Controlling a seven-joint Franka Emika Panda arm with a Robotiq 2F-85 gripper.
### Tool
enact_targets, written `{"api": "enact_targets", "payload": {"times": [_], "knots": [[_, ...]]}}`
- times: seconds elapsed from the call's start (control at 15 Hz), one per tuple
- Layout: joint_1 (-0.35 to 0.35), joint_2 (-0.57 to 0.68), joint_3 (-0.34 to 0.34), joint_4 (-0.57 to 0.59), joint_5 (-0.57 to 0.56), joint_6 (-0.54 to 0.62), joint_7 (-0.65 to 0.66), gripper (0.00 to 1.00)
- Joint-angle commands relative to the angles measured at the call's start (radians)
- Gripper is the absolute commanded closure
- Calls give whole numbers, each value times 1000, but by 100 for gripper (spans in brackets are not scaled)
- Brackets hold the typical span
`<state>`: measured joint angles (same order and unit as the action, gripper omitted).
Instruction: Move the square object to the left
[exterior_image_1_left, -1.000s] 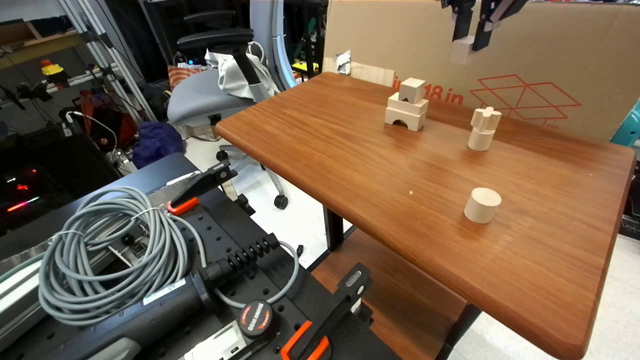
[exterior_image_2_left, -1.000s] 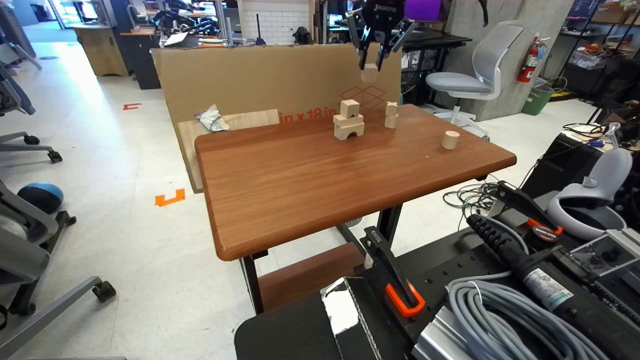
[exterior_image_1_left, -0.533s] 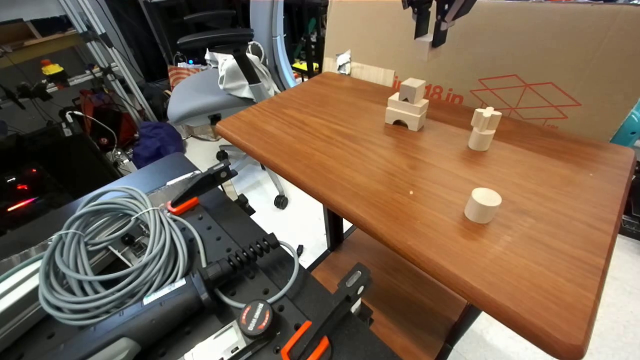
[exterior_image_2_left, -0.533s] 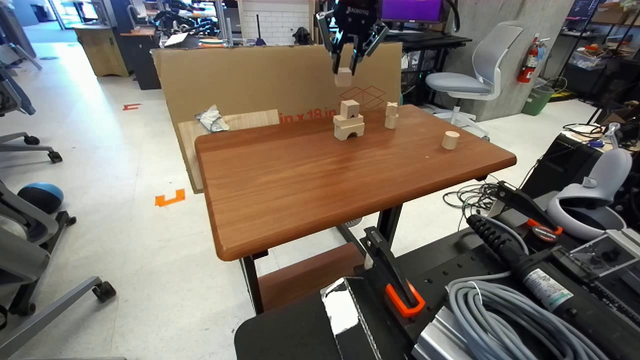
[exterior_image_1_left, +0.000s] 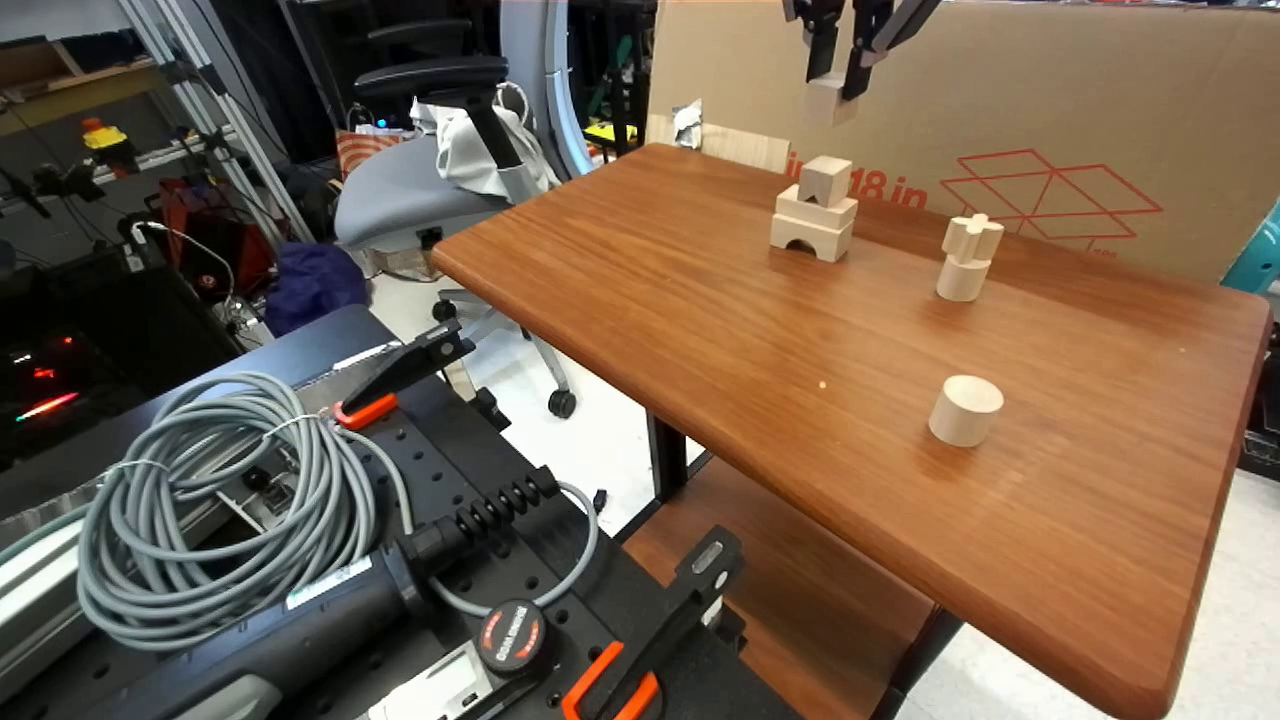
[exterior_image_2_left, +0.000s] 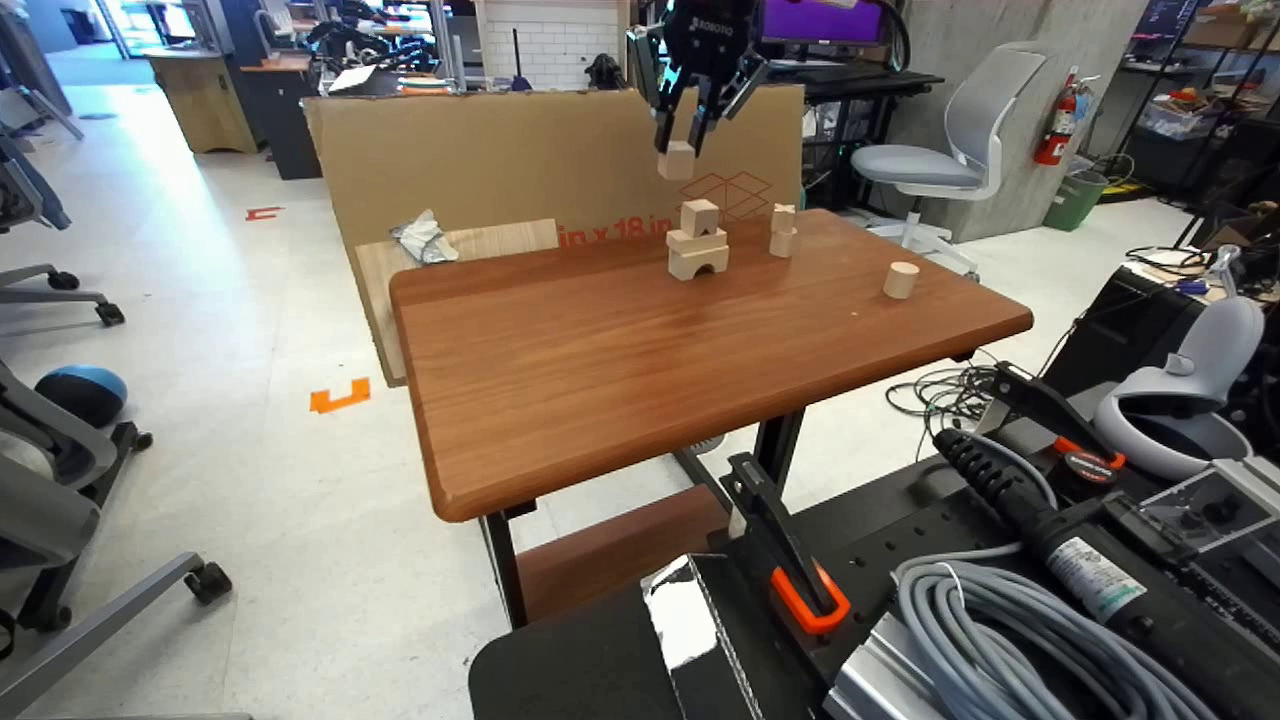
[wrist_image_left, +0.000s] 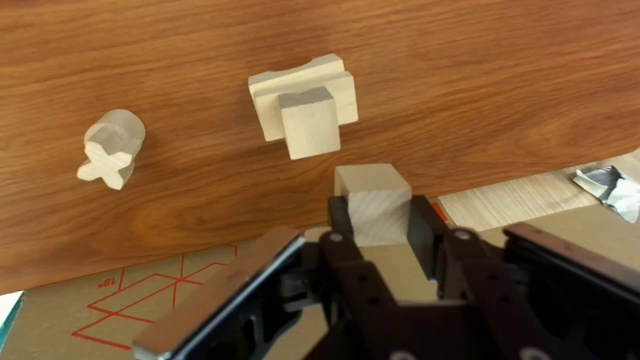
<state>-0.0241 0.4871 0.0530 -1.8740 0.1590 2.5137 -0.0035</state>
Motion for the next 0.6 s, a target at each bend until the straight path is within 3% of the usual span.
{"api": "enact_targets", "payload": {"times": [0.0,0.53], "knots": [[-20,-6,9,-21,2,-5,-64,92],[-4,-13,-12,-71,-41,8,-59,92]]}}
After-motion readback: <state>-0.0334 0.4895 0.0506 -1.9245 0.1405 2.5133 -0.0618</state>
